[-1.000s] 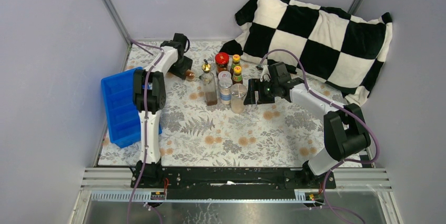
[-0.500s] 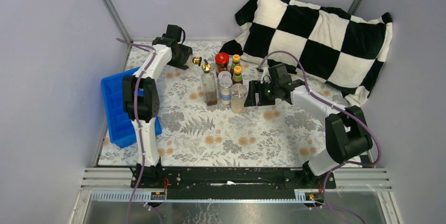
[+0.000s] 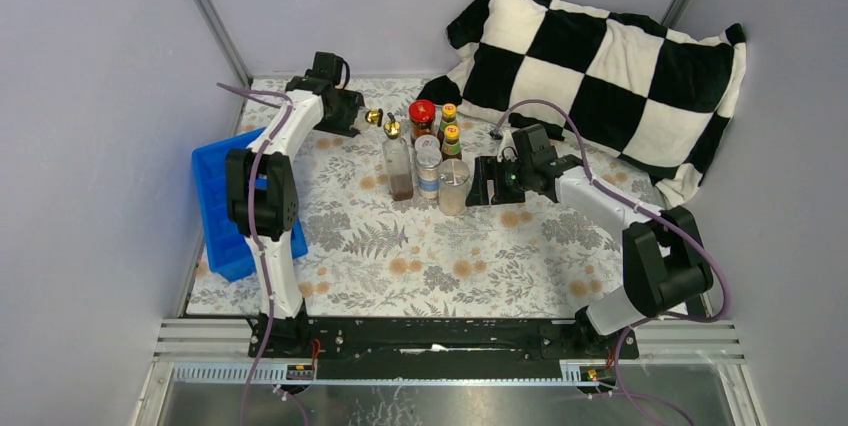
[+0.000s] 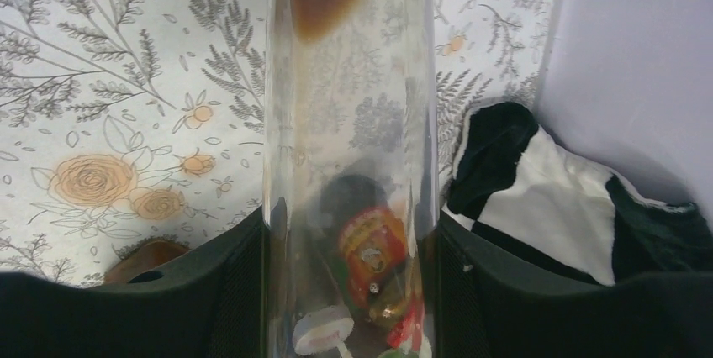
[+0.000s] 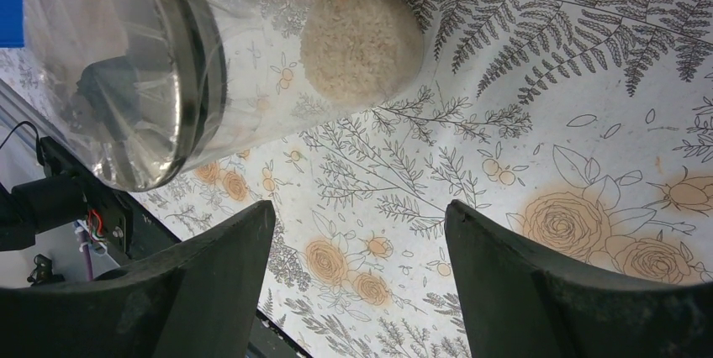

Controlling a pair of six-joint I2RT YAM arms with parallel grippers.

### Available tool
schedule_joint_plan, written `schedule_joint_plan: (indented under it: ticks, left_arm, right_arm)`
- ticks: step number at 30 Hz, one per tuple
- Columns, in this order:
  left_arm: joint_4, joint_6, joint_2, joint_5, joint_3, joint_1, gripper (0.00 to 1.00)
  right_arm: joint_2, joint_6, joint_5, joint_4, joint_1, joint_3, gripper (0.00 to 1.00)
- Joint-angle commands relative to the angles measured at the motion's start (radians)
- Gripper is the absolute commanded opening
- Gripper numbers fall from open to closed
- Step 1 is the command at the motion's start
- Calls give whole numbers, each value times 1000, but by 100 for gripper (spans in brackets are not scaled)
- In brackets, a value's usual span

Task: Organize the condiment bottles
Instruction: Pick up the bottle from the center of the board.

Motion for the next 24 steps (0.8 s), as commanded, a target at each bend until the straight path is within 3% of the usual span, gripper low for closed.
schedule_joint_plan:
  ticks: [1, 15, 24]
  left_arm:
    - [51, -63, -65, 23, -27, -6, 0]
    - [-68, -221, -214, -40, -103, -20, 2]
    - [-35, -302, -311, 56, -279, -18, 0]
  right_arm:
    - [-64, -6, 5, -8, 12, -4, 81]
    - [-123, -6, 5, -35, 14, -17, 81]
    - [-190, -1, 10, -73, 18, -20, 81]
